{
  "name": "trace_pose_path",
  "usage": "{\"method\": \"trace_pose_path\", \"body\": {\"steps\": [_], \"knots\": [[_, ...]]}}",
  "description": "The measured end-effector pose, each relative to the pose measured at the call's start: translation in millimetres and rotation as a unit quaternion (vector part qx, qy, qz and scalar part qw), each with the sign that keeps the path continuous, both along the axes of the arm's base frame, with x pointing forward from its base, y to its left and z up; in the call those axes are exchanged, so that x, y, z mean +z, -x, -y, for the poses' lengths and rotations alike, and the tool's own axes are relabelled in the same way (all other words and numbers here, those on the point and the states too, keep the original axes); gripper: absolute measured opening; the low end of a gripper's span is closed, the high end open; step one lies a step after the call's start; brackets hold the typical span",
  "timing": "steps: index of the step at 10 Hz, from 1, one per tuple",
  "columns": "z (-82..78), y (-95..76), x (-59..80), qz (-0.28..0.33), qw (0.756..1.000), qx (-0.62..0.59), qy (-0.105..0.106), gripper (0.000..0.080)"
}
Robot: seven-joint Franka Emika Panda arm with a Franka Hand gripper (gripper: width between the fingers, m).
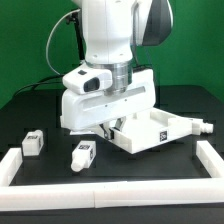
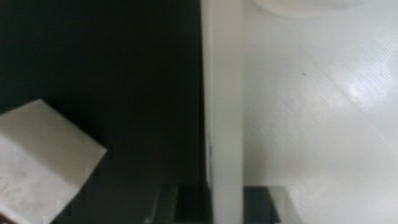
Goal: Assemble one leg
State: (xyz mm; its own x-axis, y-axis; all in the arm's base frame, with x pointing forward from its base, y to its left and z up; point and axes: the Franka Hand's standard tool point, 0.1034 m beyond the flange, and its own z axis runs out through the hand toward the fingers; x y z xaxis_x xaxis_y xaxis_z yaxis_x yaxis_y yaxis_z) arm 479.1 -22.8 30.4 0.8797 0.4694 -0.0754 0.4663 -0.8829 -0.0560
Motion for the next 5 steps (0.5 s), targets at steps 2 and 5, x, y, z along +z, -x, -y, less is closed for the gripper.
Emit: {"method": "trace_pose_path", "body": {"steps": [2,5], "knots": [[-3.1,-5.1,21.0,-0.03,0.991,-0.132,0.014,0.0054],[-0.1,-8.1,22.6,-0.035,0.982,-0.184,0.006,0.0054]]}}
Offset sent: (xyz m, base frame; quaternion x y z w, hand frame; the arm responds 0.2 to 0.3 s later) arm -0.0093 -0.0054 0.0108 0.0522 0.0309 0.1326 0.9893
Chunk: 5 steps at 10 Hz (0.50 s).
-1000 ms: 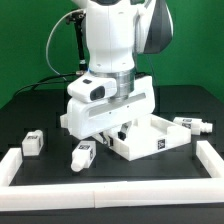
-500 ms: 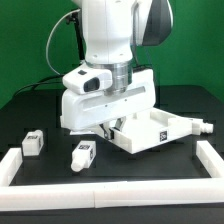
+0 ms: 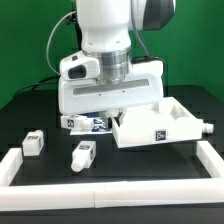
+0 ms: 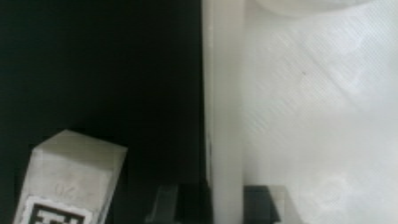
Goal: Assemble one leg
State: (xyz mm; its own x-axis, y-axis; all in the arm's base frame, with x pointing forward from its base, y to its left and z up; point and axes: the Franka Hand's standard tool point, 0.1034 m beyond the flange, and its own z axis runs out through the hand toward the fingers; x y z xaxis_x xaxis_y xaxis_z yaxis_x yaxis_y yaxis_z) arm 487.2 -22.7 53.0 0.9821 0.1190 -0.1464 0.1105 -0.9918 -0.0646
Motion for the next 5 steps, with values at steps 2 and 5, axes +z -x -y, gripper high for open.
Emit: {"method": "trace_pose_path", "body": {"steps": [2,5], "knots": [[-0.5,0.7,-1.6,-0.002,1.0,0.0,0.0,0.0054],[21.8,-22.5,-10.2,-0.009,1.0,-0.025,0.002,0.0054]]}}
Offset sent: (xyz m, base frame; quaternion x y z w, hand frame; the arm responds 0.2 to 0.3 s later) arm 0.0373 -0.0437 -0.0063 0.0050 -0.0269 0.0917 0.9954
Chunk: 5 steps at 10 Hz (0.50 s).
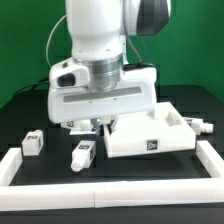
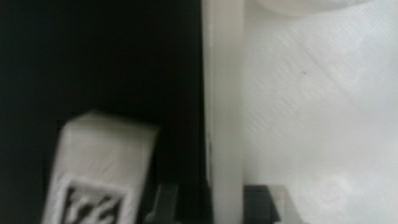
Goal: Assemble one leg
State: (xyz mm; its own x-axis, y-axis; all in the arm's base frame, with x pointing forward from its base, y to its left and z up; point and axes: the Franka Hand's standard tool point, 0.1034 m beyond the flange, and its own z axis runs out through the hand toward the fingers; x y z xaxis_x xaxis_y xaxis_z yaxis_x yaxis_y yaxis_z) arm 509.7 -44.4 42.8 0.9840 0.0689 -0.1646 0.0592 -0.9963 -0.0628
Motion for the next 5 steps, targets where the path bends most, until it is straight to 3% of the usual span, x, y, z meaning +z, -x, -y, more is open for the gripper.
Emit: {"method": "trace_pose_path", "body": {"steps": [3,5], "knots": [[4.2,-25.5,-24.3,0.004,1.0,-0.012,0.002,0.0054],[3.2,-24.5,-23.0,0.004,1.0,-0.01,0.002,0.0054]]}}
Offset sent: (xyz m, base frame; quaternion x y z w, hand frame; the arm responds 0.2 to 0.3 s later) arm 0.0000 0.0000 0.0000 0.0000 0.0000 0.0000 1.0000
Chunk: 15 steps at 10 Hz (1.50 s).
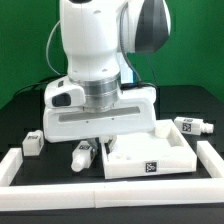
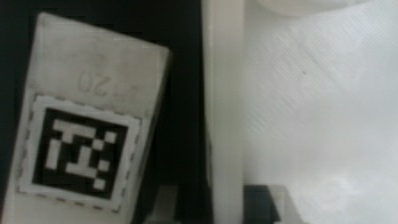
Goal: Assemble one leg
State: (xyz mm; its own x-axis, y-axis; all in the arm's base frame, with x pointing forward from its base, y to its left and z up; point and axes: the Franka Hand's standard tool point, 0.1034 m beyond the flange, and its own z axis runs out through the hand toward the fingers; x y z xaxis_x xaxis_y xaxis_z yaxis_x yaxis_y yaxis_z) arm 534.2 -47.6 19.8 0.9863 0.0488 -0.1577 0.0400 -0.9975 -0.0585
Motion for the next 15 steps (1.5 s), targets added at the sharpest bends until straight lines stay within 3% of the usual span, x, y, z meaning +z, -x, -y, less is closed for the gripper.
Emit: {"method": "trace_pose_path", "body": {"steps": [3,5,7,9,14,15], "knots": [[-2.4,-4.0,-1.3,-0.003,1.0,-0.008,0.001,0.0054],[-8.8,-35.1,-4.8,0.009,1.0,-0.01,0.003,0.0054],[-14.2,-52.8,-9.4,0.019,1.0,-0.016,0.005,0.0054],[-26.2,-58.6,-8.0,0.021,0.998,-0.051,0.011,0.0054],[-25.8,-58.7,-6.6,0.013,0.998,-0.048,0.023,0.0054],[-26.2,-58.7,-6.7,0.013,0.999,-0.048,0.023,0.0136]]}}
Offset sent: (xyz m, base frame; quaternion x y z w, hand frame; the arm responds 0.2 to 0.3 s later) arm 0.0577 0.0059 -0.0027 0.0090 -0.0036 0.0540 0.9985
